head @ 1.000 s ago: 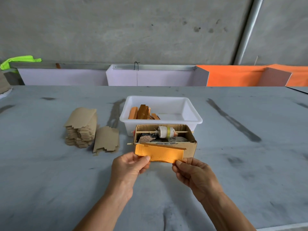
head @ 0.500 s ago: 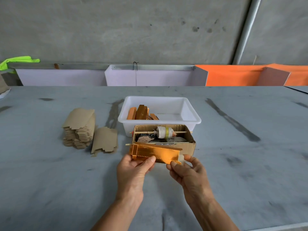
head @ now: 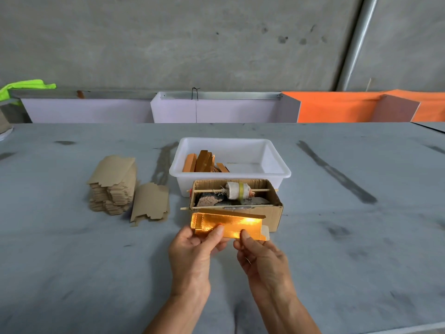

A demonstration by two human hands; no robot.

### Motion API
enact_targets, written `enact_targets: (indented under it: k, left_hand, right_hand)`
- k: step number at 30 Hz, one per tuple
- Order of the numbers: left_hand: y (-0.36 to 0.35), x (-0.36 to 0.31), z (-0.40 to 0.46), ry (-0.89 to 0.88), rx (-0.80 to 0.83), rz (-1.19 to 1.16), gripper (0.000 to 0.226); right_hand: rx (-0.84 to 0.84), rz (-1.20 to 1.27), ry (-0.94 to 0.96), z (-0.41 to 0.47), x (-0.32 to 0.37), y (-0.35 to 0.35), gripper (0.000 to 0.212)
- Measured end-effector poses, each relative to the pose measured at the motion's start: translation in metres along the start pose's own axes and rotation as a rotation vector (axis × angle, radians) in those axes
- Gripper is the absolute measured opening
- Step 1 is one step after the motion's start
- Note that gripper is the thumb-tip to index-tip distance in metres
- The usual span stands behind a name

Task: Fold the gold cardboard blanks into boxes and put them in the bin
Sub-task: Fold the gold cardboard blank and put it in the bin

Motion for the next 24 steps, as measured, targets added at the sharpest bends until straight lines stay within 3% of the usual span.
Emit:
enact_targets:
  k: [3, 8, 13, 17, 24]
  left_hand:
    - [0.0, 0.001, 0.001, 0.035, 0.027, -0.03, 0.01]
    - [0.0, 0.005, 0.006, 0.153, 0.06, -0.048, 0.023]
    - [0.006, 0.006, 0.017, 0.536, 0.222, -0.004, 0.054]
    - [0.007, 0.002, 0.017, 0.723, 0.368, 0.007, 0.043]
    - [0.003, 0.006, 0.014, 0.797, 0.514, 0.126, 0.02]
  right_hand:
    - [0.0, 0.038, -0.028, 0.001, 0.003, 0.006, 0.006]
    - [0.012, 0.079, 0.027, 0.005, 0.006, 0.011, 0.013]
    - [0.142, 0.021, 0.153, 0.011, 0.02, 0.02, 0.013]
    - [0.234, -0.083, 0.145, 0.011, 0.024, 0.026, 0.021]
    - [0.196, -0.069, 0.039, 0.011, 0.014, 0.029, 0.024]
Point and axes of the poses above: each hand's wrist, its own z-axis towards the middle knuckle, its own y-axis out of the back of the hand, x = y × z, the point moved 3 cm from there along z, towards the middle knuckle, and after that the axes turned 2 degrees about z, right-handed, at the moved point
